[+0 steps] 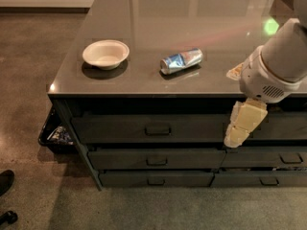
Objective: Open top drawer
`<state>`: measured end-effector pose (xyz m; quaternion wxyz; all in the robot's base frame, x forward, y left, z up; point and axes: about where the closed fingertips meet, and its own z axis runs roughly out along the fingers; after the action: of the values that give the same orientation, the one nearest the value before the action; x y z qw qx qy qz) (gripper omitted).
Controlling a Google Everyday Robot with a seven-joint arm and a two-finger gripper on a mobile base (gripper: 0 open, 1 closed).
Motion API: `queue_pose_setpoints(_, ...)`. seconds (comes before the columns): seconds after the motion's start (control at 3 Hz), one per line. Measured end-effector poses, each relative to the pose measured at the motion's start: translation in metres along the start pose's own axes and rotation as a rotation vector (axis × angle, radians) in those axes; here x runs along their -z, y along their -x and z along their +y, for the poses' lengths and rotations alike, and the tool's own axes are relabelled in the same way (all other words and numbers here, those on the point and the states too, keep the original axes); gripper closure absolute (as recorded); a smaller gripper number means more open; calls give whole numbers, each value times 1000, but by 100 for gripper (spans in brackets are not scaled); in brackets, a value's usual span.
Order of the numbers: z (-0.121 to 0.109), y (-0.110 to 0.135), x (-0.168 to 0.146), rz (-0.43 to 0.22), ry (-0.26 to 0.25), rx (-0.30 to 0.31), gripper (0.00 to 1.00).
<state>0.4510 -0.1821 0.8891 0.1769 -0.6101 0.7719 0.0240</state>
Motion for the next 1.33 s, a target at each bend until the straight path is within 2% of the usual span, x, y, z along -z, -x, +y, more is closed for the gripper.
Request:
queue_pose_setpoints(0.33, 3, 4, -32, -40, 17, -10, 0)
queue_pose_setpoints(0.67, 18, 23, -93, -127, 81, 9, 0)
queue_pose_setpoints(1.0, 37, 43, -143, -203, 173, 57, 0)
queue_pose_setpoints(1.33, 37, 43, -143, -205, 174, 57, 0)
